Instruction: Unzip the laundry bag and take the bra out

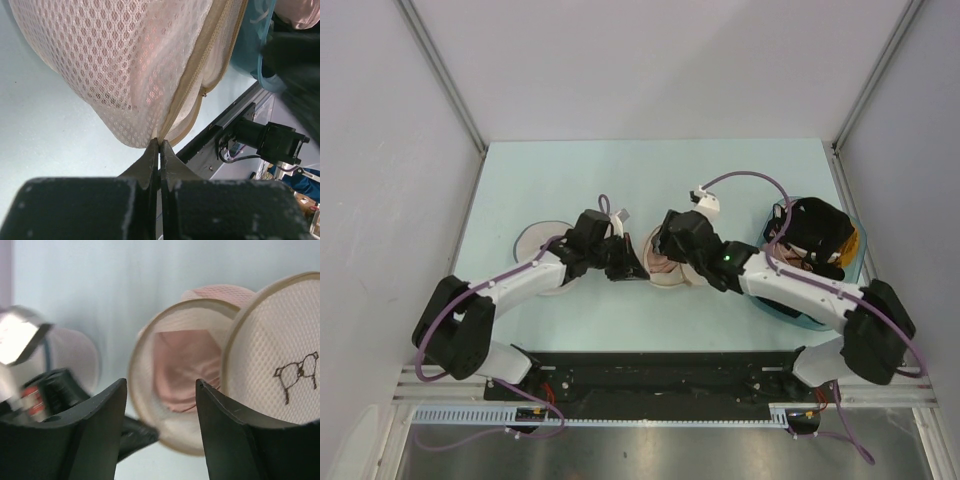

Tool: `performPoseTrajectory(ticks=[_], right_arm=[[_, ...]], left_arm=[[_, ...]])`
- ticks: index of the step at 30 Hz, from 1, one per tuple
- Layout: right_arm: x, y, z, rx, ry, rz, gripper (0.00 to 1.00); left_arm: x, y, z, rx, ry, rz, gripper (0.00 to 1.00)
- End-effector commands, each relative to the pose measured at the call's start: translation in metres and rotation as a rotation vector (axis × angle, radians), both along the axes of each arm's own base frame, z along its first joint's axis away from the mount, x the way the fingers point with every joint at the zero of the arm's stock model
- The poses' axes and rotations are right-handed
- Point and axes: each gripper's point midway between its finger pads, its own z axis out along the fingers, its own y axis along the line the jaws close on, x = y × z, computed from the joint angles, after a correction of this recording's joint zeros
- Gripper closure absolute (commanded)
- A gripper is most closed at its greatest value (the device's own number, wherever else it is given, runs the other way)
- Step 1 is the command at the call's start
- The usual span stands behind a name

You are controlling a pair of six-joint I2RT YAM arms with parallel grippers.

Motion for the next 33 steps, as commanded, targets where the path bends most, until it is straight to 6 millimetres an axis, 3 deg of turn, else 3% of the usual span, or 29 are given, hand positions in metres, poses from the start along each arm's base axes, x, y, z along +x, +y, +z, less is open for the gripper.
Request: performPoseTrajectory(ticks=[1, 7, 10, 12, 13, 14, 15, 16, 19, 23, 24, 26, 28, 33], right_arm=[[0.023, 0.001, -0.031, -0.032, 0.056, -0.005, 0.37], [0.028, 0.005, -0.075, -0.065, 0.160, 0.030, 0.36], [0.029, 0.007, -0.084, -0.056, 0.192, 0.052, 0.39], [0.030, 0.008, -0.079, -0.051, 0.176, 0.064, 0.53], [0.030, 0.010, -0.071, -0.038, 0.160, 0.077, 0.78], [0.030, 0.011, -0.064, -0.028, 0.147, 0.079, 0.92], [0.031, 0.011, -0.058, -0.024, 0.134, 0.084, 1.00], [0.030, 0.010, -0.052, -0.020, 0.124, 0.091, 1.00], [0.024, 0.011, -0.015, 0.035, 0.063, 0.125, 1.00], [0.001, 0.022, 0.057, 0.200, -0.038, 0.248, 1.00], [-0.007, 0.019, 0.088, 0.257, -0.095, 0.273, 1.00], [-0.017, 0.018, 0.121, 0.318, -0.153, 0.306, 1.00], [-0.028, 0.008, 0.156, 0.366, -0.220, 0.321, 1.00], [-0.039, -0.026, 0.208, 0.412, -0.347, 0.265, 1.00]], left_arm=[[0.010, -0.009, 0.021, -0.037, -0.078, -0.030, 1.00], [0.010, -0.008, 0.022, -0.038, -0.078, -0.027, 1.00], [0.009, -0.009, 0.023, -0.044, -0.075, -0.026, 1.00], [0.009, -0.009, 0.023, -0.046, -0.072, -0.026, 1.00], [0.010, -0.009, 0.024, -0.048, -0.075, -0.024, 1.00], [0.009, -0.010, 0.024, -0.048, -0.074, -0.025, 1.00], [0.010, -0.009, 0.023, -0.045, -0.073, -0.023, 1.00], [0.009, -0.009, 0.023, -0.045, -0.073, -0.025, 1.00], [0.009, -0.010, 0.021, -0.044, -0.065, -0.024, 0.99], [0.011, -0.008, 0.015, -0.023, -0.056, -0.018, 1.00], [0.012, -0.008, 0.014, -0.022, -0.055, -0.016, 1.00], [0.013, -0.008, 0.009, -0.015, -0.047, -0.014, 1.00], [0.013, -0.009, 0.008, -0.015, -0.043, -0.016, 1.00], [0.013, -0.008, 0.005, -0.012, -0.035, -0.017, 1.00]])
